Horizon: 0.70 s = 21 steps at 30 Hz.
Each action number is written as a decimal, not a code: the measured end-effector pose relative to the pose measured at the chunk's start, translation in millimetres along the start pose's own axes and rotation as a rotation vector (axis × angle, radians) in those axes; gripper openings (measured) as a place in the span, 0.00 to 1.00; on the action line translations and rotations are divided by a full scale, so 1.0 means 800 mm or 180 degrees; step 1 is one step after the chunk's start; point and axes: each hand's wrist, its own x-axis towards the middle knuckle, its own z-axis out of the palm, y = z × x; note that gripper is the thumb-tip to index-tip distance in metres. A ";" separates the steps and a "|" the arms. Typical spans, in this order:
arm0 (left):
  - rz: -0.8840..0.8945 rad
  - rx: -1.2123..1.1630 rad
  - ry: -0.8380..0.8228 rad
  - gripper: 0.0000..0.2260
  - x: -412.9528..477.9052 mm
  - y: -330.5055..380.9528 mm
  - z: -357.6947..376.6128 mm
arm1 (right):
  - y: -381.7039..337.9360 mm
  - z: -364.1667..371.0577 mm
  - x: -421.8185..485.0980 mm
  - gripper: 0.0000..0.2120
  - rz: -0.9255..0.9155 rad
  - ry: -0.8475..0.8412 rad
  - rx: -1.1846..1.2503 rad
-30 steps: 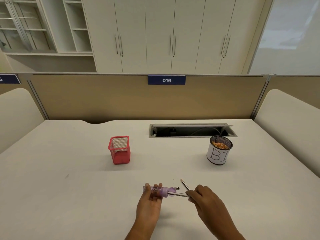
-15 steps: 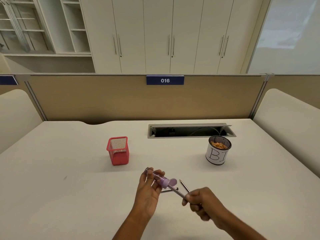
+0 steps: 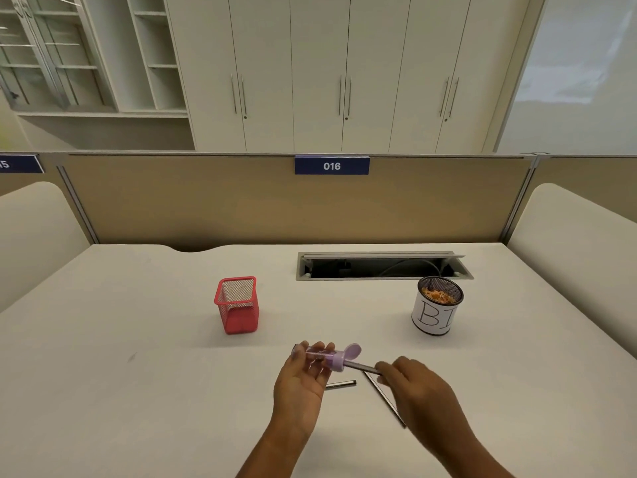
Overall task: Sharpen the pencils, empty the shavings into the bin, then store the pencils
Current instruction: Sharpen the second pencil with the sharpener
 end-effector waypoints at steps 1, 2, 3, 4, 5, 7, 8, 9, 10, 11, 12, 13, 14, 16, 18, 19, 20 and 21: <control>0.0013 -0.0134 0.0109 0.12 -0.001 0.000 0.003 | -0.004 0.006 -0.003 0.11 -0.0215 0.0207 -0.0158; 0.0054 -0.0250 0.0236 0.14 -0.002 -0.001 0.006 | -0.010 0.009 -0.003 0.15 -0.0338 0.0355 -0.0263; 0.0116 -0.0319 0.0348 0.15 -0.003 -0.001 0.010 | -0.015 0.010 -0.004 0.18 -0.0427 0.0469 -0.0363; 0.0197 -0.0335 0.0430 0.16 -0.003 -0.002 0.012 | -0.019 0.011 -0.004 0.21 -0.0449 0.0522 -0.0383; 0.0279 -0.0321 0.0484 0.17 -0.003 -0.003 0.012 | -0.023 0.011 -0.004 0.22 -0.0463 0.0566 -0.0411; 0.0361 -0.0248 0.0541 0.16 -0.002 -0.004 0.011 | -0.030 0.012 -0.006 0.18 -0.0357 0.0333 -0.0350; 0.0355 -0.0201 0.0553 0.16 -0.001 -0.005 0.009 | -0.034 0.009 -0.006 0.12 -0.0245 0.0089 -0.0282; 0.0340 -0.0151 0.0556 0.16 0.000 -0.005 0.007 | -0.039 0.008 -0.004 0.07 -0.0012 -0.0215 -0.0180; 0.0328 -0.0094 0.0551 0.16 0.000 -0.006 0.004 | -0.043 0.006 -0.003 0.06 0.0426 -0.0643 0.0188; 0.0313 -0.0029 0.0534 0.16 0.001 -0.006 0.003 | -0.045 0.003 0.001 0.07 0.1067 -0.1198 0.0970; 0.0291 0.0035 0.0520 0.16 0.000 -0.007 0.001 | -0.047 -0.005 0.007 0.11 0.1939 -0.1705 0.2144; 0.0256 0.0087 0.0518 0.16 0.000 -0.009 -0.001 | -0.045 -0.012 0.012 0.13 0.2827 -0.2178 0.3187; 0.0216 0.0109 0.0530 0.16 0.000 -0.011 -0.004 | -0.041 -0.017 0.014 0.14 0.3498 -0.2628 0.3976; 0.0137 0.0131 0.0548 0.17 0.000 -0.013 -0.007 | -0.036 -0.018 0.011 0.15 0.4012 -0.2979 0.4728; 0.0095 0.0102 0.0580 0.17 0.002 -0.014 -0.010 | -0.032 -0.017 0.012 0.14 0.3885 -0.2953 0.4603; 0.0082 0.0073 0.0593 0.17 0.003 -0.014 -0.011 | -0.033 -0.017 0.013 0.13 0.3588 -0.2862 0.4253; 0.0077 0.0037 0.0604 0.17 0.004 -0.014 -0.011 | -0.035 -0.018 0.013 0.10 0.3238 -0.2644 0.3890; 0.0089 -0.0001 0.0611 0.17 0.005 -0.014 -0.011 | -0.035 -0.017 0.012 0.07 0.2877 -0.2391 0.3518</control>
